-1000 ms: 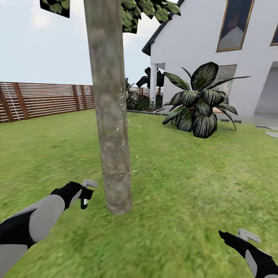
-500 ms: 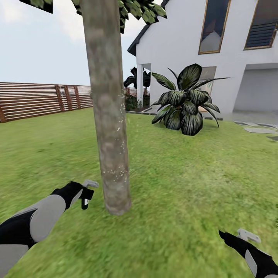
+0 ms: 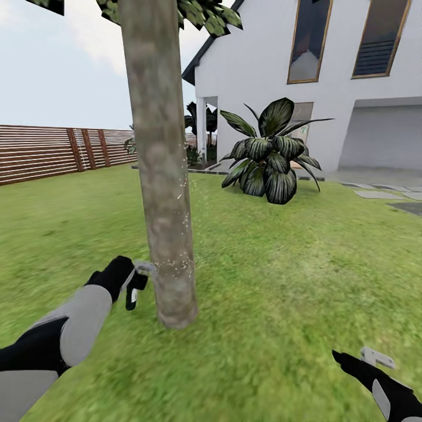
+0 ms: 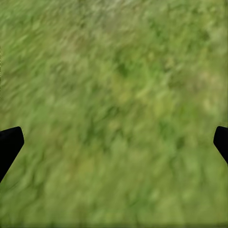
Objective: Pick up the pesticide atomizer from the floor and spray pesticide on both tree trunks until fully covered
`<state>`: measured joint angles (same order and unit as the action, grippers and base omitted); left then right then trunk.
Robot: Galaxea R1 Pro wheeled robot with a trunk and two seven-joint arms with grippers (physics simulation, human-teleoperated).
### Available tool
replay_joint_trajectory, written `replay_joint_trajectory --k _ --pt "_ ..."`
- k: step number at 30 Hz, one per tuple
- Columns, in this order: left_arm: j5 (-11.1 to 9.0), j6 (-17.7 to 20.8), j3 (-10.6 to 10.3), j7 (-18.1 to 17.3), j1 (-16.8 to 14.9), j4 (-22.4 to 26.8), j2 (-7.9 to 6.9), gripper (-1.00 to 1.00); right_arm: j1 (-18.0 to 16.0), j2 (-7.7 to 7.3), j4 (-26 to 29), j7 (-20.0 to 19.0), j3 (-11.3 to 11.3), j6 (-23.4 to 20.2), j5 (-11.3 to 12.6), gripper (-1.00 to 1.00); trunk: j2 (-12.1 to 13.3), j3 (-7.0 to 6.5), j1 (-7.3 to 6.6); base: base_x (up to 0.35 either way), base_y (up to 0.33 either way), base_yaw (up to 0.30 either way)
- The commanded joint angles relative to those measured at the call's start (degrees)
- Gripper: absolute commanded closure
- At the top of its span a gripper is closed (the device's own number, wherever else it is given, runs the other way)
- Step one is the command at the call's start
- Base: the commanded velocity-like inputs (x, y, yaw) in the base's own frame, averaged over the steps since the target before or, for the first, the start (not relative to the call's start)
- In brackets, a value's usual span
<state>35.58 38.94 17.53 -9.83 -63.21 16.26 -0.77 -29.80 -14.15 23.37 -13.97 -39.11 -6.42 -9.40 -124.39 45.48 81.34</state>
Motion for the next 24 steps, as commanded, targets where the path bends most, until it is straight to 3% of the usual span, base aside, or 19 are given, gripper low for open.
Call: replay_joint_trajectory --k 1,5,7,13,21,23,24 --pt "-0.28 2.79 0.08 -0.04 0.03 2.82 0.45 1.00 0.00 0.00 -0.01 0.00 0.00 0.00 0.00 -1.00 0.01 0.02 0.01 0.000 0.000 0.000" --pt "-0.22 13.21 -0.11 -0.41 -0.11 14.87 2.35 1.00 0.00 0.00 -0.03 0.00 -0.02 0.00 0.00 -1.00 0.01 0.02 0.01 0.000 0.000 0.000" --pt "-0.18 15.99 -0.19 -0.52 -1.40 17.01 3.06 1.00 0.00 0.00 -0.02 0.00 -0.05 0.00 0.00 -1.00 0.01 0.02 0.01 0.000 0.000 0.000" --pt "-0.17 17.67 -3.07 -2.14 -7.11 17.78 4.25 1.00 0.00 0.00 0.00 0.00 -0.08 0.00 0.02 -1.00 0.01 0.02 0.01 0.000 0.000 0.000" --pt "-0.25 18.22 -3.71 -2.57 -14.61 17.16 5.08 1.00 0.00 0.00 -0.01 0.00 -0.09 0.00 0.01 -1.00 0.01 0.02 0.01 0.000 0.000 0.000" --pt "-0.25 18.31 -3.72 -2.57 -16.68 15.45 5.08 1.00 0.00 0.00 0.00 0.00 -0.09 0.00 0.03 -1.00 0.01 0.02 0.01 0.000 0.000 0.000" --pt "-0.25 18.34 -3.73 -2.57 -19.82 12.19 5.08 1.00 0.00 0.00 0.00 0.00 -0.09 0.00 0.07 -1.00 0.01 0.02 0.01 0.000 0.000 0.000"
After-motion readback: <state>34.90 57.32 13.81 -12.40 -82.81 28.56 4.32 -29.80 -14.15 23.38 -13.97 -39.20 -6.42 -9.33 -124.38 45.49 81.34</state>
